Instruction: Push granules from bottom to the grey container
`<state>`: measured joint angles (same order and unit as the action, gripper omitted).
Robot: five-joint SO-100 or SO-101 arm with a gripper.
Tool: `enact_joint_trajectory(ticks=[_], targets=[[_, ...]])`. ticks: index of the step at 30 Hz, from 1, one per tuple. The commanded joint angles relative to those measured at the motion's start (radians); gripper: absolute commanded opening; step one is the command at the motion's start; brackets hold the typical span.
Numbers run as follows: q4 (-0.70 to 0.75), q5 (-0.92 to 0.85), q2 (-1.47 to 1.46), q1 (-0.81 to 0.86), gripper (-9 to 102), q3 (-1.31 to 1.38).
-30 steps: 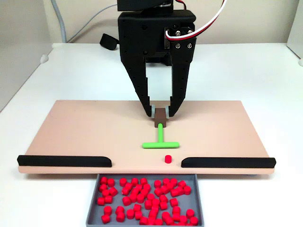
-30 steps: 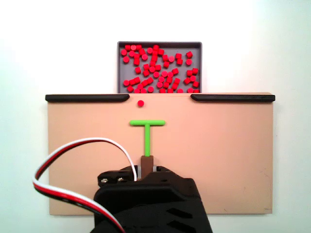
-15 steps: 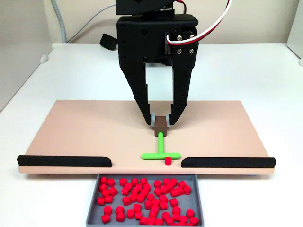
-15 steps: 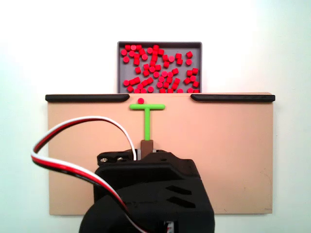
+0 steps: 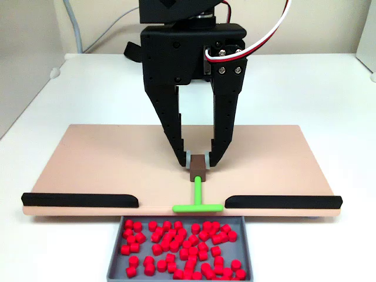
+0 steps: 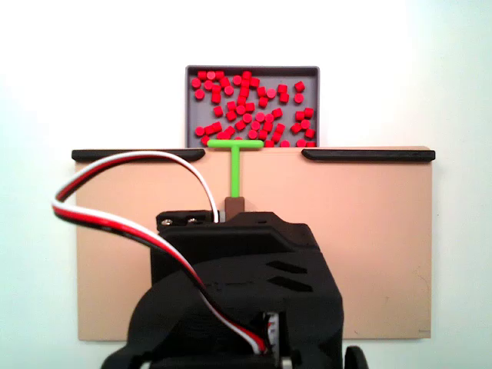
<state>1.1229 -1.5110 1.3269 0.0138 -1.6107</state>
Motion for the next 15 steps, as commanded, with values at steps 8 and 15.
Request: enact_joint_trajectory(ticks=[8,15], targets=[[0.075,-0.003,-0.006,0.015,0,0.149],[0.186,-0.009,0.072,0.018,0,0.204]])
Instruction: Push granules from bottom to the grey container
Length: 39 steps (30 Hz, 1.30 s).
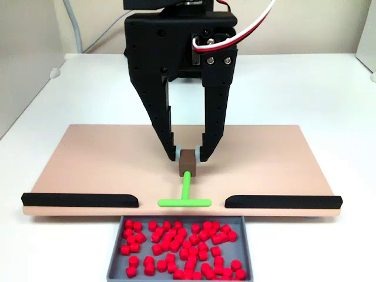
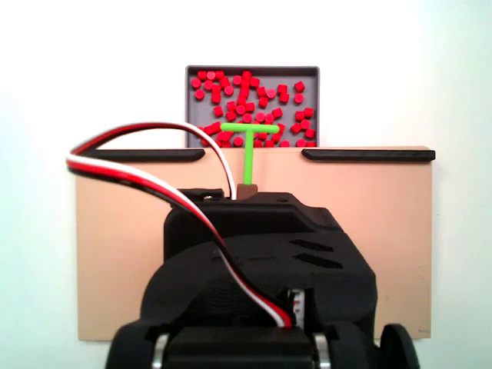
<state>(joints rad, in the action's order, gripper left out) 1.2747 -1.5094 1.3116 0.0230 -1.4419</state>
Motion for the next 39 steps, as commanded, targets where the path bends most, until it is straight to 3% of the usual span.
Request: enact_joint_trajectory(ticks=[1,7,20,39], targets=[[0.049,-0.011,0.106,0.009,0,0.035],[0.137,-0.018,0.230,0.008,0,-0.014],[0.137,-0.055,0.538,0.029,0,-0.345],[0.138,-0.012,0.641,0.017,0,-0.466]])
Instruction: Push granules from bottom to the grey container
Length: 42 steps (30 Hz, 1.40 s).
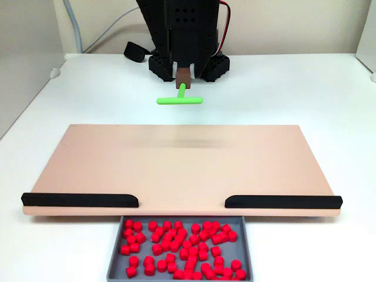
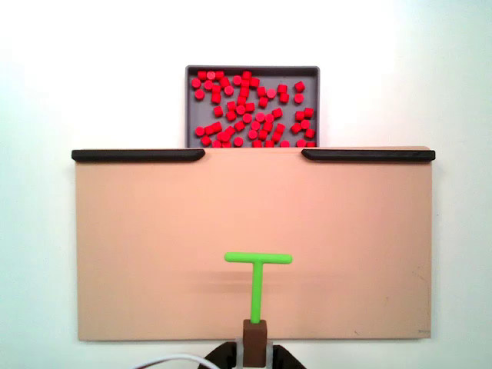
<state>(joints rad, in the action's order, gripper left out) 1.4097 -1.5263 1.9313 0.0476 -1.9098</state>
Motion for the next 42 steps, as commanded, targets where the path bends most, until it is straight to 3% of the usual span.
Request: enact_joint_trajectory(ticks=[1,42], targets=[[0.003,-0.002,0.018,-0.008,0,0.002],[-0.002,-0.043,0.025,-0.012,0,0.003]])
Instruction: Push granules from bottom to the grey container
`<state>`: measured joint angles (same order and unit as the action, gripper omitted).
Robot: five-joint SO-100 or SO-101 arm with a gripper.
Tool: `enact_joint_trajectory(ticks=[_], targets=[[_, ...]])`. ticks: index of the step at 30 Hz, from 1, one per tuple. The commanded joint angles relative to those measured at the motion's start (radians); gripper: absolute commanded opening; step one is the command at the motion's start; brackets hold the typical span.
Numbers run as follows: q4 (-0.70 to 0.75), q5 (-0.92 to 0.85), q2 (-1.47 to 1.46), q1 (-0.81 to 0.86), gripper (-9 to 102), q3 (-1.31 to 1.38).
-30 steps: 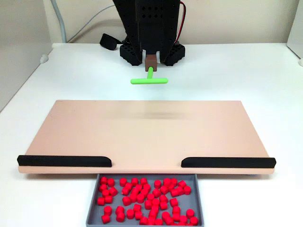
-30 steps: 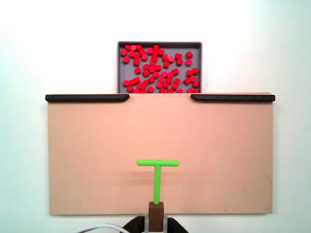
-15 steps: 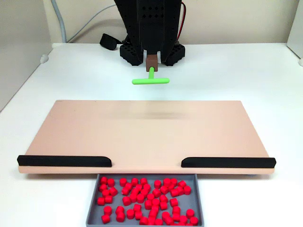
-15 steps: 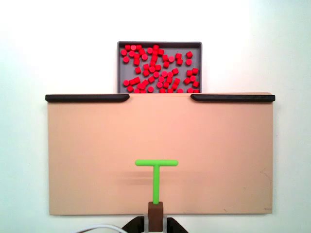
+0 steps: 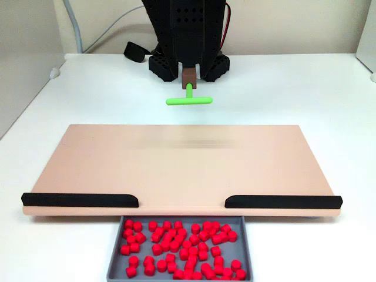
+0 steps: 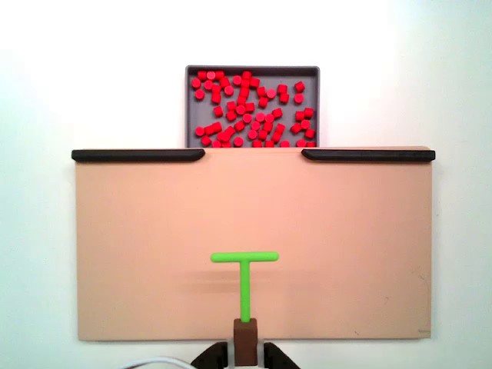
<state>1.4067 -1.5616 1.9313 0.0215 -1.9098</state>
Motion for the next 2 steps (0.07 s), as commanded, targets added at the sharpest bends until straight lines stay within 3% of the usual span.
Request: enact_joint_trajectory(ticks=[1,2], targets=[[0.000,-0.011,0.023,0.015,0,0.003],[-0.005,-0.018,0.020,0.017,0,0.003]])
